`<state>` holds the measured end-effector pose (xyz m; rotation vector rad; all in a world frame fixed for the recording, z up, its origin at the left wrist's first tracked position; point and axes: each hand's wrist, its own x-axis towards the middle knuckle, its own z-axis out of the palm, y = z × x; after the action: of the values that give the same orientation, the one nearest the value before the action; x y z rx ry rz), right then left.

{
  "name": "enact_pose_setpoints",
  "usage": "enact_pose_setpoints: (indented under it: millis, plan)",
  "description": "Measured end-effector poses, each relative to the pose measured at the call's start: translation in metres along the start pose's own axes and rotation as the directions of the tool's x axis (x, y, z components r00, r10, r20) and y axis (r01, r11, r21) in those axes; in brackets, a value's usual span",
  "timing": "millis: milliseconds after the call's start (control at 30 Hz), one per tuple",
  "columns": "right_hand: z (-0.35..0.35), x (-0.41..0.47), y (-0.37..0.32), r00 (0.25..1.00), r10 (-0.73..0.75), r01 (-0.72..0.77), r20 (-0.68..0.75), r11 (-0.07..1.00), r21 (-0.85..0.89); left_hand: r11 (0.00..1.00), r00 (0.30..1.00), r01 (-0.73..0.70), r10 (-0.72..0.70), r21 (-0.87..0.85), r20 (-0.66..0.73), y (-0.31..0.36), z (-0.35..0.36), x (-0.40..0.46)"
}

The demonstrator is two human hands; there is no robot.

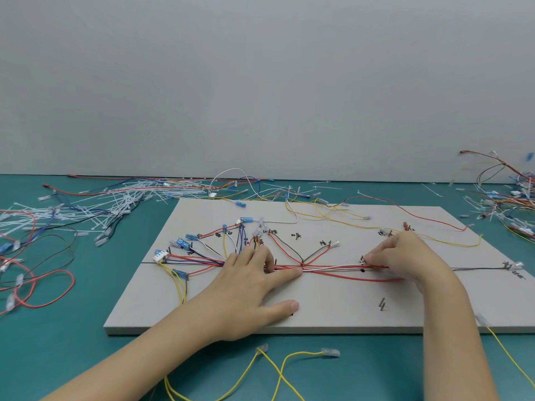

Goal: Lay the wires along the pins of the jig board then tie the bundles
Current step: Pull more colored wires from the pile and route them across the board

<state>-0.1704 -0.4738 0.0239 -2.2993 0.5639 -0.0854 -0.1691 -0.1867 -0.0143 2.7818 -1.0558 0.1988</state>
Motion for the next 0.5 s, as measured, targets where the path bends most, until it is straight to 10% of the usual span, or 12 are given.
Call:
enact_pose_setpoints:
  millis: [367, 500]
  plan:
    - [-0.004, -0.011, -0.009, 0.996, -0.051, 0.063, 0.077, 0.984, -0.164, 1.000, 1.000, -0.009, 0.010, -0.029, 0.018, -0.002, 0.001, 0.002]
    - [-0.006, -0.014, -0.011, 0.993, -0.061, 0.078, 0.097, 0.982, -0.174, 0.937, 0.996, 0.029, 0.002, -0.349, 0.089, -0.011, -0.013, 0.004]
